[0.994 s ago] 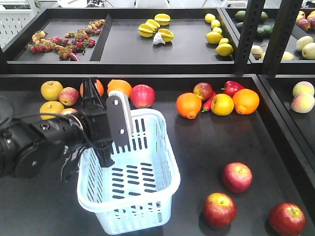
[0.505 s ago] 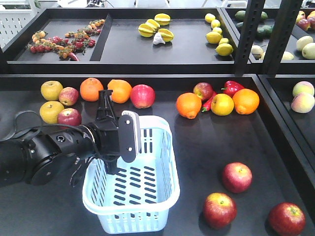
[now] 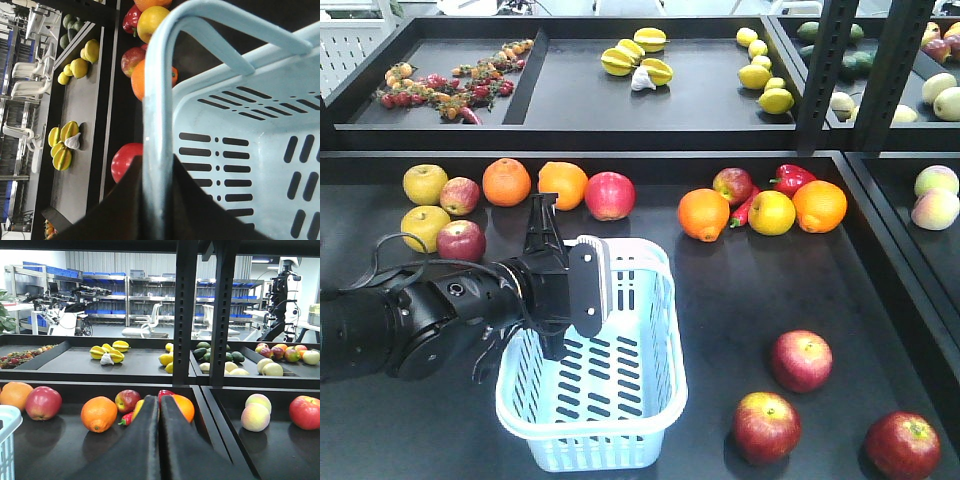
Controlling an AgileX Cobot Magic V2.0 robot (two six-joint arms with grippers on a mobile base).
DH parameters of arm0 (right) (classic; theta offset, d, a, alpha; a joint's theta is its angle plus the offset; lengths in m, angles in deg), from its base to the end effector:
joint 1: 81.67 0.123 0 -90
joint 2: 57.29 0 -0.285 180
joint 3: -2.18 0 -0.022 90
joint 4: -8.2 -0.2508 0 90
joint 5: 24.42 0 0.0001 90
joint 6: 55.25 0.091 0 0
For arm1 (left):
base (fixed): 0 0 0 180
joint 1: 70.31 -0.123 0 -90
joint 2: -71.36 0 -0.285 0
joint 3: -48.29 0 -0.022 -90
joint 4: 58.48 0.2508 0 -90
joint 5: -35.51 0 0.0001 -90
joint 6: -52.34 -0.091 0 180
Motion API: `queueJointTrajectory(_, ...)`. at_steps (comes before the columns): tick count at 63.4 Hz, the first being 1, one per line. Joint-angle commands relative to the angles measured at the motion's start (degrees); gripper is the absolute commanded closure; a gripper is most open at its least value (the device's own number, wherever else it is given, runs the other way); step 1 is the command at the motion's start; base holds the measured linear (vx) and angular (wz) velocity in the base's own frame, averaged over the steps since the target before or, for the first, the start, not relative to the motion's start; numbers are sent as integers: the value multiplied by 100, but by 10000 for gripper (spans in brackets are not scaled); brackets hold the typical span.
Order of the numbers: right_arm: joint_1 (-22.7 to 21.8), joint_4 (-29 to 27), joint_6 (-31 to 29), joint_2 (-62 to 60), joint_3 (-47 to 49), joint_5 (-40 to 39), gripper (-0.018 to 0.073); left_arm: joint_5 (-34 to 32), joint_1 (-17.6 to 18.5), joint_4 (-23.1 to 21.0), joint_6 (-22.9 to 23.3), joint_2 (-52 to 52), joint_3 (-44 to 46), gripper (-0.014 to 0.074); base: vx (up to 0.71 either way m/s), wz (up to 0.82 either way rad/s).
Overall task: Pick three apples into basket with both arms
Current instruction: 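Swing the basket with the left gripper and lower it onto the table, then open the left gripper, release the handle and withdraw the left arm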
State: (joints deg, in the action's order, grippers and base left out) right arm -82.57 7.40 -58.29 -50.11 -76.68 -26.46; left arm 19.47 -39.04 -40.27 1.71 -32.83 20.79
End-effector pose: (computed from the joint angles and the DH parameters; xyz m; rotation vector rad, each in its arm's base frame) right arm 0.0564 -0.0009 0.2073 -0.0167 1.4661 -0.0450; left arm 0.2976 -0.1899 0.2085 1.5948 1.2796 0.3171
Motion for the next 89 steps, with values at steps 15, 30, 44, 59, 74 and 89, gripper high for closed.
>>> queueJointTrajectory(15,-26,36,-3,-58,-84,-423,566,-310,7,-76,38,207,142,155,0,0)
queueJointTrajectory(30,-26,36,-3,-58,-84,-423,566,-305,13,-81,42,211,142,-100,0,0)
queueJointTrajectory(44,-26,36,-3,-58,-84,-423,566,-138,13,-81,42,268,142,-122,0,0)
queueJointTrajectory(59,-26,36,-3,-58,-84,-423,566,408,13,-137,251,669,142,-109,0,0)
queueJointTrajectory(74,-26,36,-3,-58,-84,-423,566,1099,17,-131,747,1187,142,-102,0,0)
queueJointTrajectory(89,-26,36,-3,-58,-84,-423,566,1729,25,-395,1070,1844,142,-90,0,0)
